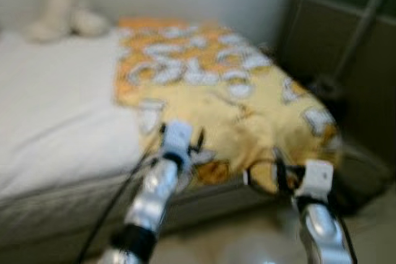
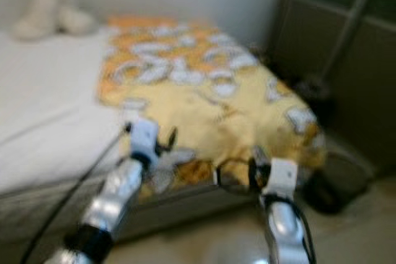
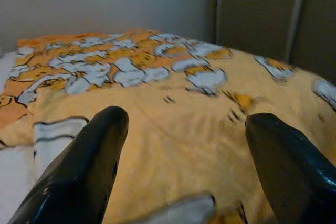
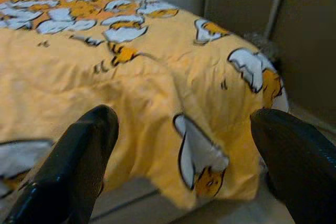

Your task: Clean up the room

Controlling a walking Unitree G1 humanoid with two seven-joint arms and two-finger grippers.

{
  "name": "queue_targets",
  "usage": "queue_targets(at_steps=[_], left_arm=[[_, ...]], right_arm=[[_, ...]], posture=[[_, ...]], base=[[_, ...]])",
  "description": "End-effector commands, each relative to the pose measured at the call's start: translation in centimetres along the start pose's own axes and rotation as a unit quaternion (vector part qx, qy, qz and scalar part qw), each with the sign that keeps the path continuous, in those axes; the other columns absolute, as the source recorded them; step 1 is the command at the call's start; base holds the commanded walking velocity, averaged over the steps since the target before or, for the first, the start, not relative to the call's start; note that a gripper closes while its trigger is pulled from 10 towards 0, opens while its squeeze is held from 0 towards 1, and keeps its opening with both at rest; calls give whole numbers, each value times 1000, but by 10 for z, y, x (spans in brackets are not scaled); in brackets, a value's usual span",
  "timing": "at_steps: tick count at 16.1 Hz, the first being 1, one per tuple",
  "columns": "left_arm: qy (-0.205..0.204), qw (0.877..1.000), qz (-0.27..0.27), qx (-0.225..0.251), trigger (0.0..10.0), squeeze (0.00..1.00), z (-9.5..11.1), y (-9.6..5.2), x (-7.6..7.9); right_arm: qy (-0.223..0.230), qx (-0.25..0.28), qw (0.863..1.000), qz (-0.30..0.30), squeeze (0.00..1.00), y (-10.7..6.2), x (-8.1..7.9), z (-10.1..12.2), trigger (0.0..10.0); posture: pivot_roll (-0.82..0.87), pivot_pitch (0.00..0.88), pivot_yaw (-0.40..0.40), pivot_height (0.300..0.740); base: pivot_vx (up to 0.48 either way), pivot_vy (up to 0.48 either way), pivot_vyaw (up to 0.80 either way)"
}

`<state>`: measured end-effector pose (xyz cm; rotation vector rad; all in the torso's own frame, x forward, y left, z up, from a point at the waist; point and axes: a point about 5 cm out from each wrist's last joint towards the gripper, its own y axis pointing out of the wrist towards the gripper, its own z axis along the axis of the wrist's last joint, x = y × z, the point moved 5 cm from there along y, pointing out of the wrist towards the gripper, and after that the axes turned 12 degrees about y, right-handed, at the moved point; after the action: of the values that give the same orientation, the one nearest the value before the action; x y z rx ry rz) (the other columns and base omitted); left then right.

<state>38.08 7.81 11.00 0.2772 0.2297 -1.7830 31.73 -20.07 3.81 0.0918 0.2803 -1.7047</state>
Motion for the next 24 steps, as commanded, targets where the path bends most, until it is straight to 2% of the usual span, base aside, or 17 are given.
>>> queue_targets(at_steps=[1, 2, 4, 6, 8, 11, 17, 19, 20, 22, 24], left_arm=[[-4, 999, 27, -22, 10000, 0, -9, 1, -17], [-7, 999, 37, -30, 10000, 0, -11, 4, -25], [-6, 999, 37, -32, 10000, 0, -11, 5, -27], [14, 999, 32, -29, 10000, 0, -8, 8, -32], [6, 999, 28, -36, 10000, 0, -11, 11, -34], [18, 999, 12, -30, 10000, 0, -8, 13, -28], [-28, 999, 8, -43, 10000, 0, -16, 8, -14], [-26, 999, -5, -38, 10000, 0, -13, 10, -7], [-8, 999, -14, -32, 10000, 0, -10, 12, -2], [29, 1000, -7, -1, 10000, 0, 3, 14, -2], [21, 1000, -1, -14, 10000, 0, -3, 13, -8]], right_arm=[[1, -5, 1000, 15, 0, 4, -12, -3, 10000], [3, -8, 1000, 19, 0, 6, -15, -4, 10000], [-5, -5, 1000, 24, 0, 9, -18, -3, 10000], [-2, 3, 1000, 24, 0, 10, -21, 0, 10000], [-5, 11, 1000, 23, 0, 9, -22, 1, 10000], [-9, 12, 1000, 21, 0, 5, -18, 0, 10000], [-17, 9, 999, 30, 0, -6, -14, -4, 10000], [-19, 12, 999, 32, 0, -7, -14, -1, 10000], [-24, 14, 999, 37, 0, -7, -14, -1, 10000], [-19, 18, 999, 26, 0, -5, -10, 3, 10000], [-26, 14, 999, 32, 0, -6, -11, 3, 10000]], posture=[[186, 0, -26, 740], [191, 0, -19, 740], [194, 0, -17, 740], [188, 0, 1, 740], [176, 0, 12, 740], [156, 0, 16, 740], [148, 0, -5, 740], [141, 0, -5, 740], [137, 0, -1, 740], [129, 0, 7, 740], [124, 0, 9, 740]], base=[[341, 337, -763], [0, 476, 0], [0, 480, 0], [0, 480, 0], [0, 480, 0], [0, 480, 0], [0, 480, 0], [0, 480, 0], [0, 480, 0], [0, 0, 0], [0, 0, 0]])
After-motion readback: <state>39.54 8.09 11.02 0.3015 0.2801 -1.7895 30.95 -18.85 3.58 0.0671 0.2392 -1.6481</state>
